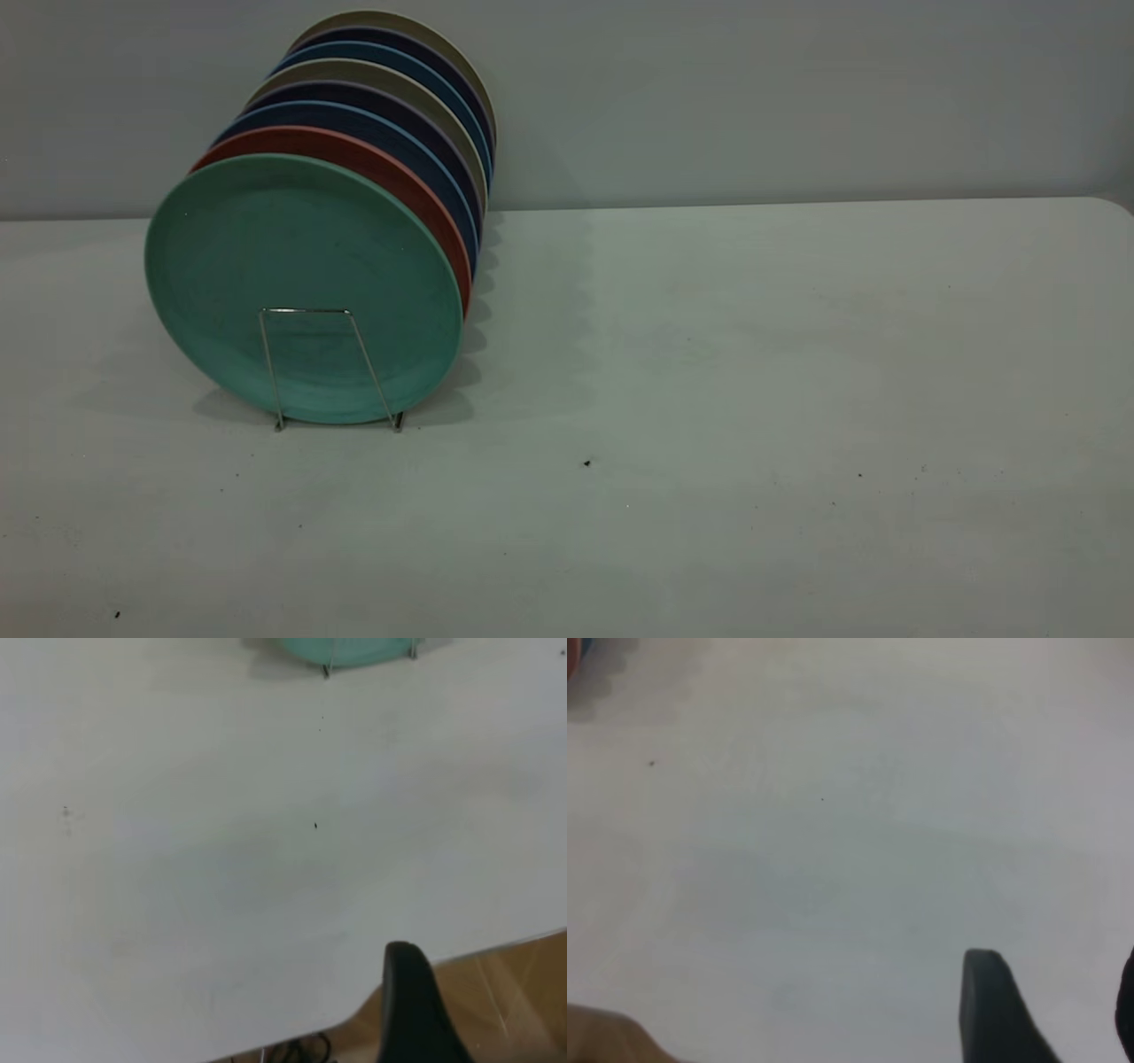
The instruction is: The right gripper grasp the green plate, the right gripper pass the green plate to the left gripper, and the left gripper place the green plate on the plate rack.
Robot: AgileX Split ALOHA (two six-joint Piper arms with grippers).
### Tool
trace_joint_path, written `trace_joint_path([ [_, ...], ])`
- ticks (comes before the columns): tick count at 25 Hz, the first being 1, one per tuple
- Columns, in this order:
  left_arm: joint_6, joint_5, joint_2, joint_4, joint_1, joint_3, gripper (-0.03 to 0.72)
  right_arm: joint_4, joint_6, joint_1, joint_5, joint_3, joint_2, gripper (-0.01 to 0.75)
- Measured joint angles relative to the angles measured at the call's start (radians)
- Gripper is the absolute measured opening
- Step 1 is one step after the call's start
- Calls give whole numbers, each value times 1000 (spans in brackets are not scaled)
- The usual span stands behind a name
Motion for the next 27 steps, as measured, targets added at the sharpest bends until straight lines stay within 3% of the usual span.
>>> trace_joint_path([
  [7,-1,10,-96,-2,71,0,445,0,0,0,1,0,0,348],
  [27,-2,10,-99,-2,70,0,445,0,0,0,1,0,0,348],
])
